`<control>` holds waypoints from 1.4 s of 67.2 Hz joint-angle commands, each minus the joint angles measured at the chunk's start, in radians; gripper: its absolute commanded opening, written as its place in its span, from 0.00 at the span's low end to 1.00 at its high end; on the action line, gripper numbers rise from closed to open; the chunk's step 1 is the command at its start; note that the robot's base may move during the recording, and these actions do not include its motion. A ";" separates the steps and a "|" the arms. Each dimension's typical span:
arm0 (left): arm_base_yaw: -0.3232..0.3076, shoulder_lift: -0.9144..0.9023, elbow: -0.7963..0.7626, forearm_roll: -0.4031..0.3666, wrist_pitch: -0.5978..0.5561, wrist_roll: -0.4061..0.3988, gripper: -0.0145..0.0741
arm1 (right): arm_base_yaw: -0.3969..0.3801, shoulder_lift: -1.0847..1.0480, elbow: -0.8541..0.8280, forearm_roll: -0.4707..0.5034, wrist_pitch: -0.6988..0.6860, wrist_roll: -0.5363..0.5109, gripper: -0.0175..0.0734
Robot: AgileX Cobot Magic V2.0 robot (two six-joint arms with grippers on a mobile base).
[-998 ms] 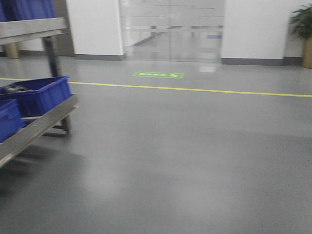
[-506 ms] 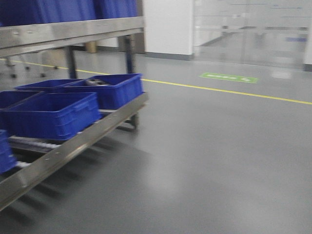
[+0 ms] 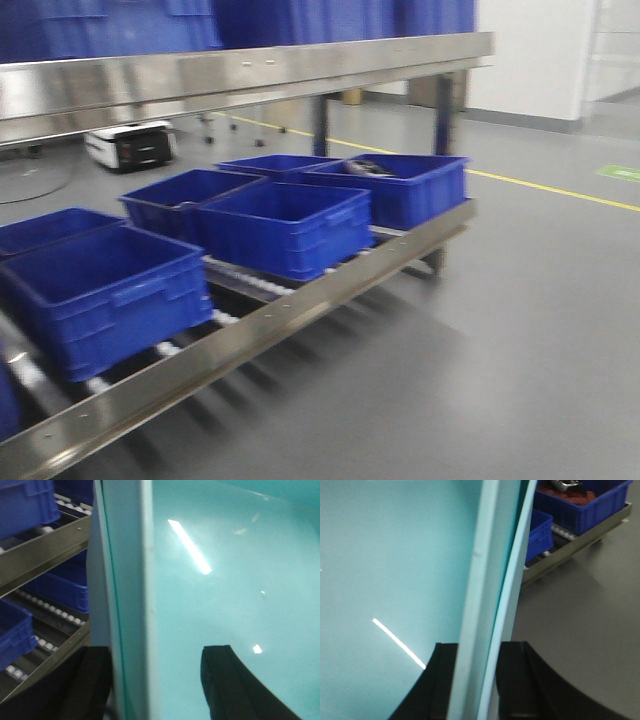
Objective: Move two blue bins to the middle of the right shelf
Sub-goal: 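Turn and drive up to the rack of blue bins, then align the base with the shelf above the red-bag bin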
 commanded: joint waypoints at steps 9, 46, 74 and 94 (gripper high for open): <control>0.003 -0.024 -0.017 0.015 -0.058 0.040 0.04 | -0.013 -0.014 -0.016 -0.076 -0.075 -0.011 0.02; 0.003 -0.024 -0.017 0.015 -0.058 0.040 0.04 | -0.013 -0.014 -0.016 -0.076 -0.075 -0.011 0.02; 0.003 -0.024 -0.017 0.015 -0.058 0.040 0.04 | -0.013 -0.014 -0.016 -0.076 -0.075 -0.011 0.02; 0.003 -0.024 -0.017 0.015 -0.058 0.040 0.04 | -0.013 -0.014 -0.016 -0.076 -0.075 -0.011 0.02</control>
